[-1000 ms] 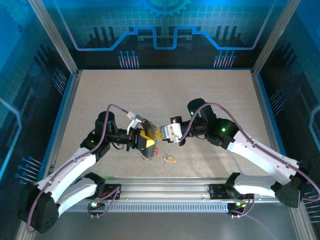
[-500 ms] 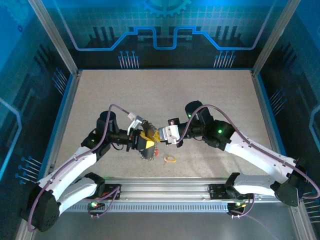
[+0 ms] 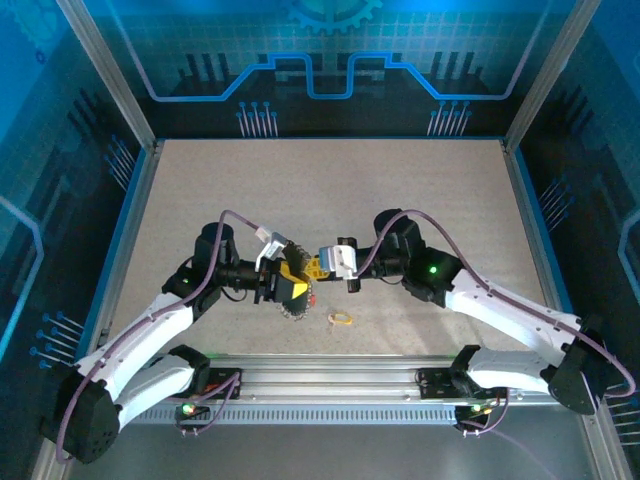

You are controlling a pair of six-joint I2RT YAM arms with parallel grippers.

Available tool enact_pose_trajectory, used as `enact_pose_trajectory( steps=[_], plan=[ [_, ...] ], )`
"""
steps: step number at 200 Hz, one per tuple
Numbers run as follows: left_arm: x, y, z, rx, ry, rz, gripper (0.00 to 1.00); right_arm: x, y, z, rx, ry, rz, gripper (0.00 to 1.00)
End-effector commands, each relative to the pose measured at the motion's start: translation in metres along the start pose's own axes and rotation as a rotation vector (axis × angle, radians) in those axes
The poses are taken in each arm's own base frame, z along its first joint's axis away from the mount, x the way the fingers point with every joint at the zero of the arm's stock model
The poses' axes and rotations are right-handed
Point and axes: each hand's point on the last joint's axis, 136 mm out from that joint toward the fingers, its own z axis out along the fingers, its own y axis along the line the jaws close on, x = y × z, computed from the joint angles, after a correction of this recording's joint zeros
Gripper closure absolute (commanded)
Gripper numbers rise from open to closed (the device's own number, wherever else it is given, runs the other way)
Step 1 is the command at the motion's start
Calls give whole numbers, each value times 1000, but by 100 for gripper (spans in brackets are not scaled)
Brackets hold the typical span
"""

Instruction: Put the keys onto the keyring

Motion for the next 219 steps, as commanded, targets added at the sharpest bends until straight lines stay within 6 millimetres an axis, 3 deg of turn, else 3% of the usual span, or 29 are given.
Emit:
enact_pose_trajectory(
  steps=[1, 22, 35, 79, 117, 143, 151, 219],
  plan=[
    [-5, -4, 0, 9, 3, 66, 59, 11, -5, 3, 12, 10, 21, 100],
    [-2, -3, -1, 5, 10, 57, 55, 16, -6, 5, 8, 9, 16, 100],
    [-1, -2, 0, 5, 11, 57, 52, 30, -1, 8, 3, 28, 39, 100],
    [4, 2, -2, -36, 36, 84, 42, 39, -8, 9, 27, 49, 55, 100],
    [12, 19, -4, -114, 59, 74, 31, 41, -4, 6, -8, 27, 44, 100],
    [18, 25, -4, -140, 66, 61, 27, 54, -5, 5, -5, 51, 70, 100],
    [20, 27, -4, -148, 69, 53, 21, 56, -6, 5, -3, 56, 72, 100],
    [27, 43, -5, -212, 95, -37, 20, 67, -3, 9, -5, 67, 102, 100]
  ],
)
